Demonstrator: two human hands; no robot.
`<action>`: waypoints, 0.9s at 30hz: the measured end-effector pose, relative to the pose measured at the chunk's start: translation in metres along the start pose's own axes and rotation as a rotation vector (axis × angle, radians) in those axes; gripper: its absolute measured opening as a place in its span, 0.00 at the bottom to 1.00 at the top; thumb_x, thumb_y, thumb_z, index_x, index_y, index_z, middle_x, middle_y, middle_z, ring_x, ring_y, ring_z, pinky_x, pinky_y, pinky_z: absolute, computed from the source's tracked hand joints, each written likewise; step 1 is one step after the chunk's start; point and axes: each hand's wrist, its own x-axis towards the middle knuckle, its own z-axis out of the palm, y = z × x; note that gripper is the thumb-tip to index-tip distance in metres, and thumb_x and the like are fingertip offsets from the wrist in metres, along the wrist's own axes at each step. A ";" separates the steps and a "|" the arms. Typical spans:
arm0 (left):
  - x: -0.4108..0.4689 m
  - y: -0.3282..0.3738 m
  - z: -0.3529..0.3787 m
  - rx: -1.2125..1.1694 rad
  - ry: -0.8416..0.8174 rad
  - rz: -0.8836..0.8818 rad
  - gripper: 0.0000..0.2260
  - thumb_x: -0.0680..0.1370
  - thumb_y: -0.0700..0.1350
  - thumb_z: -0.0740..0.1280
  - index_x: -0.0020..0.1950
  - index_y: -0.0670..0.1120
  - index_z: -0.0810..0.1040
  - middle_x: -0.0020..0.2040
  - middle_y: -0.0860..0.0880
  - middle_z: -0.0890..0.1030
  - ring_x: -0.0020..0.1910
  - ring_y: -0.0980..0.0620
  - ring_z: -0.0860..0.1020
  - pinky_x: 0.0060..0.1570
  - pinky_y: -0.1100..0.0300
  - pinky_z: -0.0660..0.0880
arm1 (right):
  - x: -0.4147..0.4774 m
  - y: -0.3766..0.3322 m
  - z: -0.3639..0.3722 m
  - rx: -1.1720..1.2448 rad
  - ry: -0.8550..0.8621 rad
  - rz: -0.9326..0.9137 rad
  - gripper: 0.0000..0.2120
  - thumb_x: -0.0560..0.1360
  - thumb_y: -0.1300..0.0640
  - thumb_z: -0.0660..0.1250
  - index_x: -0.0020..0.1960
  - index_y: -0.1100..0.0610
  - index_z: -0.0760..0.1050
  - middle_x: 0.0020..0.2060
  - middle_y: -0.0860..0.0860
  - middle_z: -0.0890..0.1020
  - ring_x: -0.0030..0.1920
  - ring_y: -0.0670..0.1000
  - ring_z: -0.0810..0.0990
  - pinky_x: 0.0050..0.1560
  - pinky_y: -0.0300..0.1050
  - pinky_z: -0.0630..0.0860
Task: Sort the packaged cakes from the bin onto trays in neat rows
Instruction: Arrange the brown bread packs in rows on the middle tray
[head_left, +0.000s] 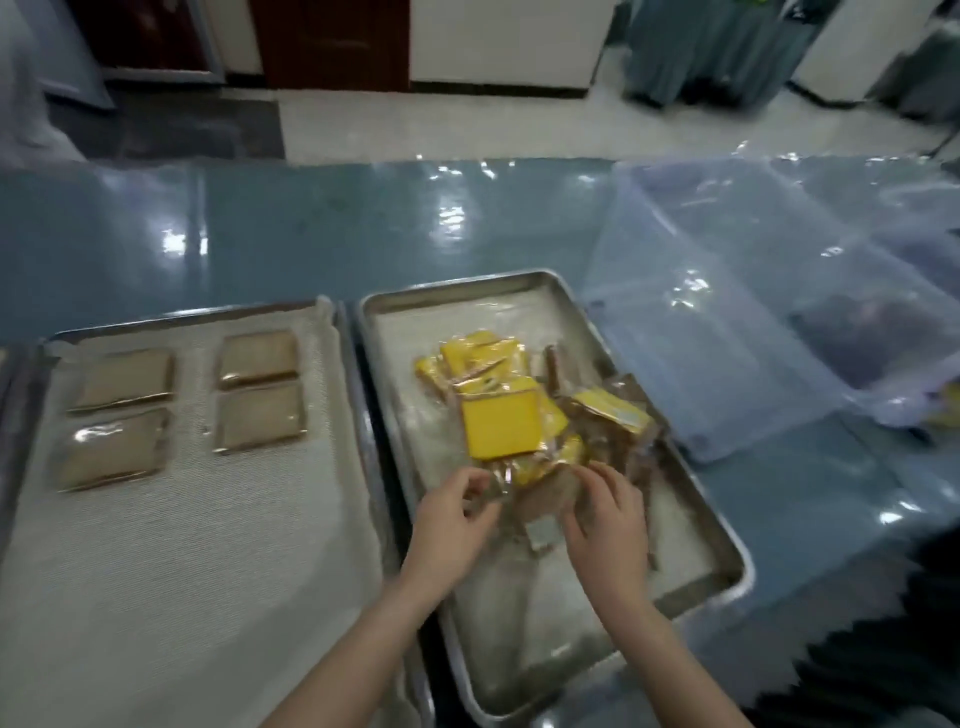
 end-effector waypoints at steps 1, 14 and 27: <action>-0.001 0.005 0.016 0.060 -0.055 -0.003 0.16 0.73 0.48 0.72 0.60 0.51 0.76 0.55 0.56 0.78 0.56 0.58 0.76 0.56 0.62 0.73 | -0.002 0.019 -0.008 -0.059 0.009 0.073 0.23 0.69 0.59 0.74 0.63 0.56 0.75 0.63 0.55 0.74 0.64 0.57 0.71 0.65 0.52 0.69; -0.007 0.035 0.087 -0.045 -0.129 -0.266 0.14 0.79 0.41 0.65 0.65 0.47 0.74 0.52 0.54 0.76 0.50 0.58 0.76 0.42 0.66 0.74 | 0.006 0.087 -0.003 -0.190 -0.223 0.103 0.32 0.74 0.45 0.68 0.74 0.45 0.60 0.75 0.57 0.59 0.74 0.61 0.57 0.64 0.56 0.71; -0.055 0.011 -0.034 -0.330 0.200 -0.318 0.09 0.79 0.43 0.66 0.58 0.50 0.81 0.52 0.50 0.84 0.52 0.51 0.81 0.54 0.53 0.78 | -0.053 -0.020 0.004 0.018 -0.089 -0.466 0.26 0.72 0.48 0.66 0.69 0.50 0.73 0.68 0.56 0.73 0.60 0.59 0.77 0.47 0.51 0.81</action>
